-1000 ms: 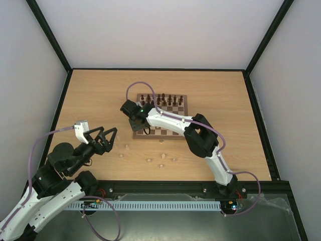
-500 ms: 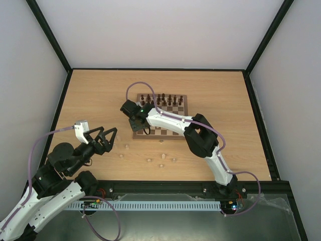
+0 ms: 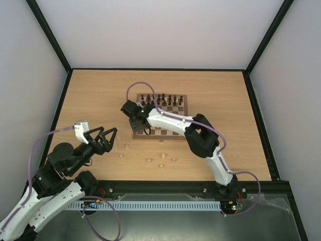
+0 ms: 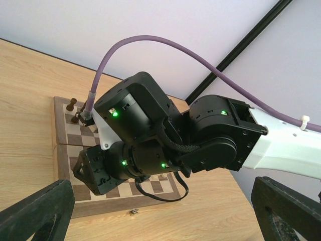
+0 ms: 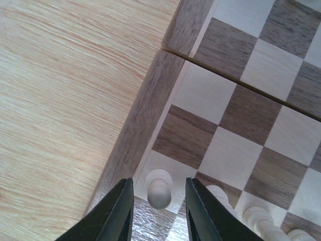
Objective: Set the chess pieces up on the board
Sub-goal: Place the chess piece on the chessboard, then pick up the chess piece at the center of the board.
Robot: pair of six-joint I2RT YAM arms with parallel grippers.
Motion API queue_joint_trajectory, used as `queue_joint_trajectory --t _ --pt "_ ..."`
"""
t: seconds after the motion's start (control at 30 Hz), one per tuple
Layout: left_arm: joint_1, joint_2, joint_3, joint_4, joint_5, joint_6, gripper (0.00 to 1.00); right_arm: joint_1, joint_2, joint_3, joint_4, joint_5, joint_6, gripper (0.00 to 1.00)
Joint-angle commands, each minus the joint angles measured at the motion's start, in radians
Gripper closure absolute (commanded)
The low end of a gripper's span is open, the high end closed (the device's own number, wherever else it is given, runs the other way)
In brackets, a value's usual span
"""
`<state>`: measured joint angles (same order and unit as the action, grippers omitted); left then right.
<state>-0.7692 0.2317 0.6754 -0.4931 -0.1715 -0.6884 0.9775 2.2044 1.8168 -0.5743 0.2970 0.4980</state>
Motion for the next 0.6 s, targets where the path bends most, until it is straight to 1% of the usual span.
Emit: queue_joint_trajectory --t 0.0,0.13,0.23,0.37,0.57 --pt "0.001 0.001 0.021 -0.006 0.010 0.006 0.00 0.007 -0.114 -0.066 0.031 0.000 -0.004 0.67" --pt "0.001 0.014 0.029 -0.009 0.006 0.008 0.00 0.006 -0.296 -0.184 0.098 -0.012 -0.006 0.62" --pt "0.001 0.027 0.036 -0.011 0.001 0.008 0.00 0.006 -0.443 -0.314 0.127 -0.013 0.002 0.60" --pt "0.001 0.108 0.049 -0.017 -0.006 0.015 0.01 0.007 -0.623 -0.523 0.137 -0.018 0.026 0.58" --pt "0.001 0.253 0.054 0.001 -0.001 0.024 0.01 0.007 -0.863 -0.794 0.120 -0.031 0.082 0.57"
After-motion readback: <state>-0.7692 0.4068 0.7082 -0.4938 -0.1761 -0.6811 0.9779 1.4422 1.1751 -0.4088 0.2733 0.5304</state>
